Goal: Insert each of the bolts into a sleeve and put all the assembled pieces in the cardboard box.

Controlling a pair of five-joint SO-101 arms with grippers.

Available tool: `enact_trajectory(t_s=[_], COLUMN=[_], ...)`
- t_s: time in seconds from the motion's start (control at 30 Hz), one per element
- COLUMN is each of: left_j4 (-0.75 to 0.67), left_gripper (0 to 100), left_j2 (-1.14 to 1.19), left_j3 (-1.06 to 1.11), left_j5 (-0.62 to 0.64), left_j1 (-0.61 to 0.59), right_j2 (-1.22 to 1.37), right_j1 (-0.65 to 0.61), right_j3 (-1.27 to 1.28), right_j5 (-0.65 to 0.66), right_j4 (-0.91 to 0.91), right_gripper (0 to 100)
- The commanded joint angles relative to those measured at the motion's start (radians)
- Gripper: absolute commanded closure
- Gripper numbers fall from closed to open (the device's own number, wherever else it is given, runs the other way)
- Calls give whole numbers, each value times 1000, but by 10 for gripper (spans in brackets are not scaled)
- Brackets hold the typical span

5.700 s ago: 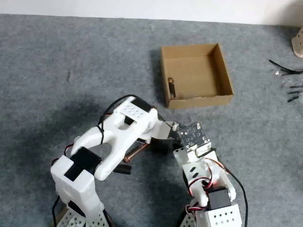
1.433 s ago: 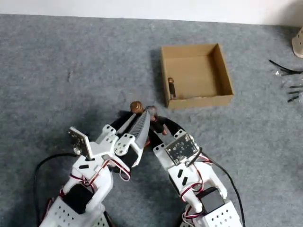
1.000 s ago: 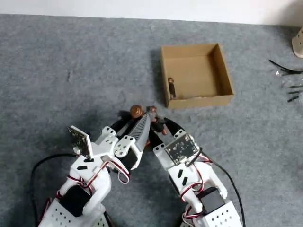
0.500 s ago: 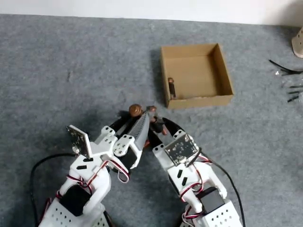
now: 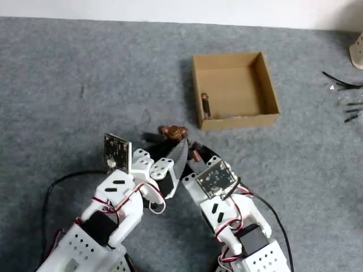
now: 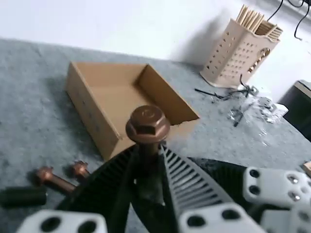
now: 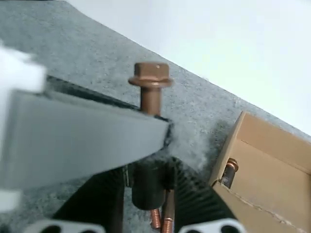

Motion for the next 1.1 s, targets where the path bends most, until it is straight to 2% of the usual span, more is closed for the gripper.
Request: enact_trajectory(t_s=[0.0,0.2,0.3,0.53,0.67,0.73,0.8,0.93,1.07], left_j4=[0,0,0,0,17,84,147,155,155], left_gripper=[956,659,585,583,583,583,583,584,681], left_j2=[15,15,15,-48,-242,-364,-452,-384,-390], left_j3=[-18,4,4,-1,18,44,51,50,62], left_j5=[-11,-6,-5,44,46,43,43,43,43], left_j1=[-2,-4,-8,-5,-8,-15,-45,-147,-226], right_j2=[-19,-19,-19,-19,-19,-19,-19,-19,-19], right_j1=[-13,-13,-12,-10,-10,4,24,39,62], right_j3=[64,64,64,64,65,65,65,65,65], right_j5=[48,49,49,52,54,51,49,49,48], right_j4=[-31,-31,-31,-31,-31,-31,-31,-33,-33], right_gripper=[994,994,994,994,994,994,994,994,994])
